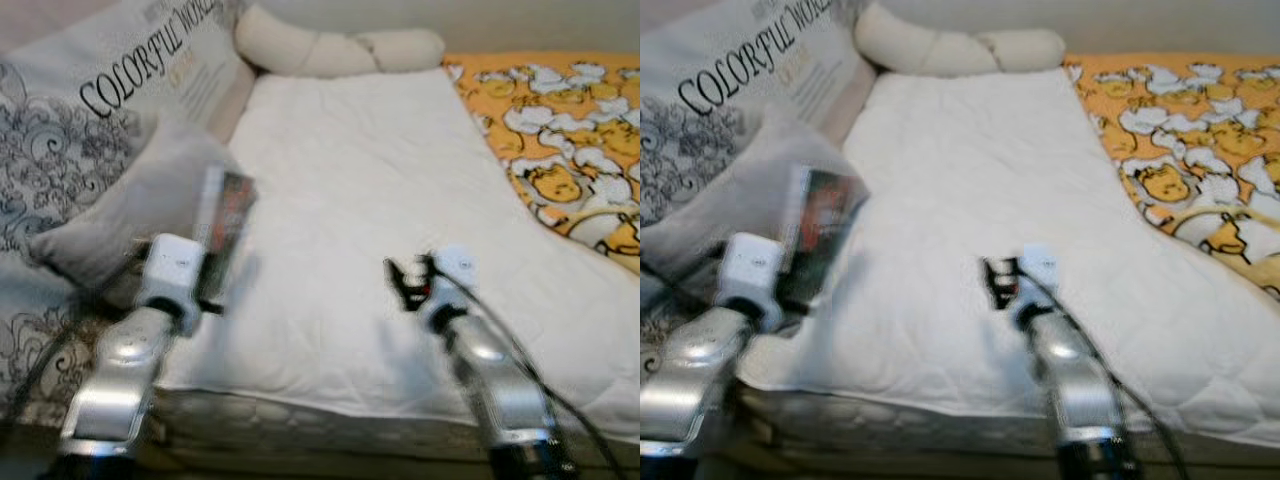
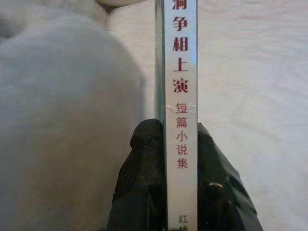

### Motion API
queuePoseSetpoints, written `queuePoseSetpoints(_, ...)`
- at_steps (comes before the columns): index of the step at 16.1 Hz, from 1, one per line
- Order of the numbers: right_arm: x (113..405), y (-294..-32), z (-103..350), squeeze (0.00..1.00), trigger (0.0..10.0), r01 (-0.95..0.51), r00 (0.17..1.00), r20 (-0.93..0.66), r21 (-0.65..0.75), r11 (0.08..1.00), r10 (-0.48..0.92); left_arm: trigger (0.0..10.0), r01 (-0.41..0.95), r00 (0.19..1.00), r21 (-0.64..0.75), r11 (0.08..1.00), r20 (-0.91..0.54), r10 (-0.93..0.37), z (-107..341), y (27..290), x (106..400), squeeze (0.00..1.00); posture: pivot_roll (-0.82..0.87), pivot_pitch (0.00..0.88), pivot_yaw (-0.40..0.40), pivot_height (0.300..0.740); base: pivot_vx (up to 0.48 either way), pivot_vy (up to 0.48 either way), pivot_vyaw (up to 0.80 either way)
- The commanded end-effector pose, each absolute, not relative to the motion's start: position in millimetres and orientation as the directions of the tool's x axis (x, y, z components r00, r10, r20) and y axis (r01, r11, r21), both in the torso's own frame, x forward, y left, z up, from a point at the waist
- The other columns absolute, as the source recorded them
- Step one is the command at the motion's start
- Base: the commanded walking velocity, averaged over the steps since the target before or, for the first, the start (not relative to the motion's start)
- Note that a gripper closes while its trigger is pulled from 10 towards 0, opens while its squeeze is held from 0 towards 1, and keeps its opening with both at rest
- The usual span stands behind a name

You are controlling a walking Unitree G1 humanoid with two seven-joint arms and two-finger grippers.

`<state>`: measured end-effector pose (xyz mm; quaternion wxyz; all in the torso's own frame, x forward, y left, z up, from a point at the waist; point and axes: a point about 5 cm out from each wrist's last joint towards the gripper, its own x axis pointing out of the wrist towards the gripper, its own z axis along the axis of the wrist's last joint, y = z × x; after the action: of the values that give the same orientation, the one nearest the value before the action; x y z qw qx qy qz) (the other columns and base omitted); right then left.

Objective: Clean up the room

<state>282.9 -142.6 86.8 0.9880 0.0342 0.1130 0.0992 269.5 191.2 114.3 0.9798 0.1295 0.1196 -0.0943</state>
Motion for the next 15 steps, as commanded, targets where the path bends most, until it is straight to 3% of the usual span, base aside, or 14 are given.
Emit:
queuePoseSetpoints(1,284,-131,89,0.00,10.0,-0.220,0.946,-0.215,0.126,0.967,0.243,10.0,0.187,0.968,0.263,0.946,-0.214,-0.131,126,200,272,0.00,-0.08,0.000,0.047,0.740,0.319,0.000,0.00)
queuePoseSetpoints(3,284,-132,89,0.00,10.0,-0.215,0.948,-0.211,0.128,0.968,0.239,10.0,0.191,0.967,0.268,0.944,-0.215,-0.135,126,199,272,0.00,-0.08,0.000,0.047,0.740,0.315,0.000,-0.80)
queuePoseSetpoints(10,285,-137,92,0.00,10.0,-0.234,0.946,-0.204,0.102,0.967,0.251,10.0,0.265,0.948,0.221,0.938,-0.238,-0.212,125,186,274,0.00,-0.07,0.000,0.034,0.740,0.083,0.000,0.00)
queuePoseSetpoints(15,283,-156,106,0.00,10.0,-0.421,0.883,-0.215,0.029,0.907,0.417,10.0,0.433,0.870,0.089,0.897,-0.299,-0.391,129,162,318,0.00,-0.10,0.000,0.031,0.740,0.000,0.000,0.00)
